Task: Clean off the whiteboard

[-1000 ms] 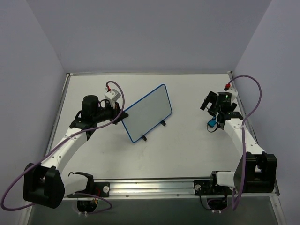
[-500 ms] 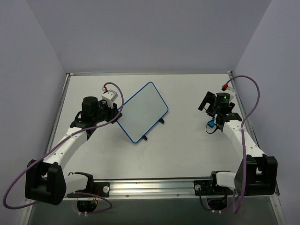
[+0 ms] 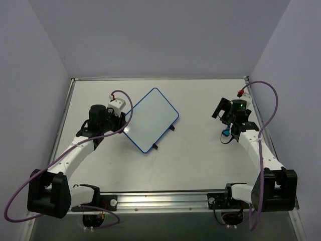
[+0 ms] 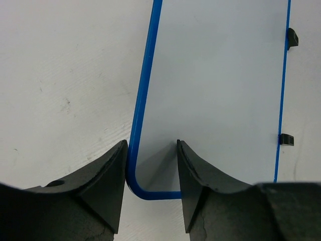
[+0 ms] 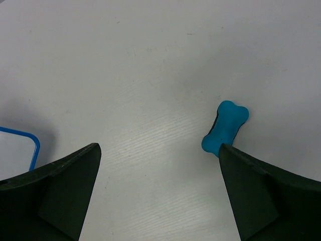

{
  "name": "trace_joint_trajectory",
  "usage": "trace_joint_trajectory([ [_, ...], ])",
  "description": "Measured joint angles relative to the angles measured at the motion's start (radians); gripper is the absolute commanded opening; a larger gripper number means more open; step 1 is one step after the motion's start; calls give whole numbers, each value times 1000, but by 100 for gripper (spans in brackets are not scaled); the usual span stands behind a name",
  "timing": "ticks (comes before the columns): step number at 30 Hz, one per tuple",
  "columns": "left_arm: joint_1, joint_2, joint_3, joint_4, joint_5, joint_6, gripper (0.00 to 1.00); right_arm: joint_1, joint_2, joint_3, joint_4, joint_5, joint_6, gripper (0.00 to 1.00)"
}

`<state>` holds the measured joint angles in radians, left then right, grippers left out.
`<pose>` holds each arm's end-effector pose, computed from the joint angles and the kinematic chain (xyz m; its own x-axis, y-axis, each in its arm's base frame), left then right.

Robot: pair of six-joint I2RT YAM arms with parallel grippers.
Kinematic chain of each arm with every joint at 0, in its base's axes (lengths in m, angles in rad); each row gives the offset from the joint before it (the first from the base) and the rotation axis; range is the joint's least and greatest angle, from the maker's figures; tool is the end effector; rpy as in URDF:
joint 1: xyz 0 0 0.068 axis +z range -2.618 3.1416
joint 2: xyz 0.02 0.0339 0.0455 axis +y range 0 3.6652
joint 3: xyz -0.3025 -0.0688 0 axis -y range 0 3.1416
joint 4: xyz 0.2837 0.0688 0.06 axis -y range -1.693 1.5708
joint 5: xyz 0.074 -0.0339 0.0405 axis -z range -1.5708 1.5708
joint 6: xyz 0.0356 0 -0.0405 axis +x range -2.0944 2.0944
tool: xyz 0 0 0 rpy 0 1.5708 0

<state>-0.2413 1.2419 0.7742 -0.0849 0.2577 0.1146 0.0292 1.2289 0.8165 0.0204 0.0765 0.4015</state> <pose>0.2842 -0.0793 0.2685 -0.4558 0.2261 -0.8609 0.4971 0.8670 -0.0356 0.3037 0.0061 0.2979 -0.3353 0.3800 -0.8621 0.1874 0.9236 0.3343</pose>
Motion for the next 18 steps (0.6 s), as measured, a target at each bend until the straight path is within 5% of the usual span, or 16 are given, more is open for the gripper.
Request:
trace_joint_trajectory([
  [18, -13, -75, -2, -44, -100, -3, 64, 18, -27, -13, 9, -5, -11, 100],
])
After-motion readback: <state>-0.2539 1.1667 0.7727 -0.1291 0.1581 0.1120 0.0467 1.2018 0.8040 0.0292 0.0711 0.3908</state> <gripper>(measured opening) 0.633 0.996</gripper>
